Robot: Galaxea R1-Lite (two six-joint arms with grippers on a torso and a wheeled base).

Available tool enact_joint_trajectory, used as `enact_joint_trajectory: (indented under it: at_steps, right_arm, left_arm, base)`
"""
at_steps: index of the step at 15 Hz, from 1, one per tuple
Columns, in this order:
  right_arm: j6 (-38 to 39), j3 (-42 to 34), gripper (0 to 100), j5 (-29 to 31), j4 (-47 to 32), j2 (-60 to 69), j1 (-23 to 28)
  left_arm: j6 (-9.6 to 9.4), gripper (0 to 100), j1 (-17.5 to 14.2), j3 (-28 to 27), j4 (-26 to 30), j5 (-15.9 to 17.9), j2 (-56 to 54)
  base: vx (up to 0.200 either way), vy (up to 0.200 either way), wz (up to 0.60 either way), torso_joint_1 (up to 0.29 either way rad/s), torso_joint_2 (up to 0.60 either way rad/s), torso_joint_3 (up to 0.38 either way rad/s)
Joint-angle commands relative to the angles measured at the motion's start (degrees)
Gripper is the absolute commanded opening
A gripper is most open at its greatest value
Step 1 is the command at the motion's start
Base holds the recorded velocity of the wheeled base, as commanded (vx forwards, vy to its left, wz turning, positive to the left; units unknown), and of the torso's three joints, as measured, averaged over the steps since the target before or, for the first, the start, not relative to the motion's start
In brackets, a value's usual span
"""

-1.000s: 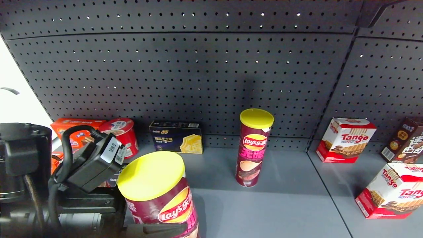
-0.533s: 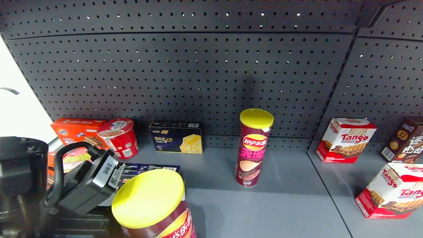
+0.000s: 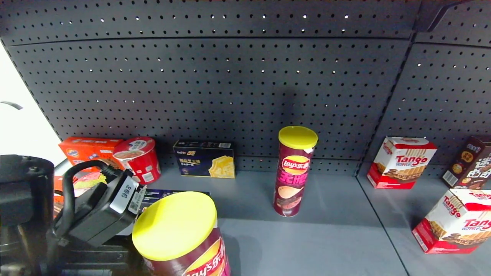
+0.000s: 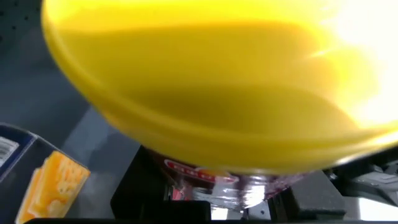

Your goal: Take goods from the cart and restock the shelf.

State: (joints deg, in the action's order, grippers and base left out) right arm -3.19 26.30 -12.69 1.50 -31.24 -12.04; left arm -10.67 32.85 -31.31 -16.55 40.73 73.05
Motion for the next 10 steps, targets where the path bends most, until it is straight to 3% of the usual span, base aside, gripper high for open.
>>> enact_joint_trajectory:
  at_steps: [1, 3, 6, 10]
  right_arm:
    - [-1.4, 10.7, 100, -1.4, 0.8, -19.0, -10.5]
    - [-4.2, 17.1, 100, -1.7, 4.0, -28.8, -14.7]
    - [-7.7, 19.6, 100, -5.1, 13.7, -40.3, -14.9]
    - [-8.8, 21.5, 100, -5.2, 14.9, -45.9, -15.6]
  left_arm:
    - [0.03, 0, 0.1, 0.9, -0.1, 0.0, 0.0]
    - [-0.23, 0, -0.1, 2.1, -0.1, 0.3, 0.1]
    - [-0.14, 0, -0.2, 2.5, -0.1, 0.4, -0.2]
    - [-0.14, 0, -0.9, 4.5, -0.2, 0.5, -1.0]
  base:
    - [0.000, 0.000, 0.00, 0.000, 0.00, 0.000]
    - [0.000, 0.000, 0.00, 0.000, 0.00, 0.000]
    - [0.000, 0.000, 0.00, 0.000, 0.00, 0.000]
    - [0.000, 0.000, 0.00, 0.000, 0.00, 0.000]
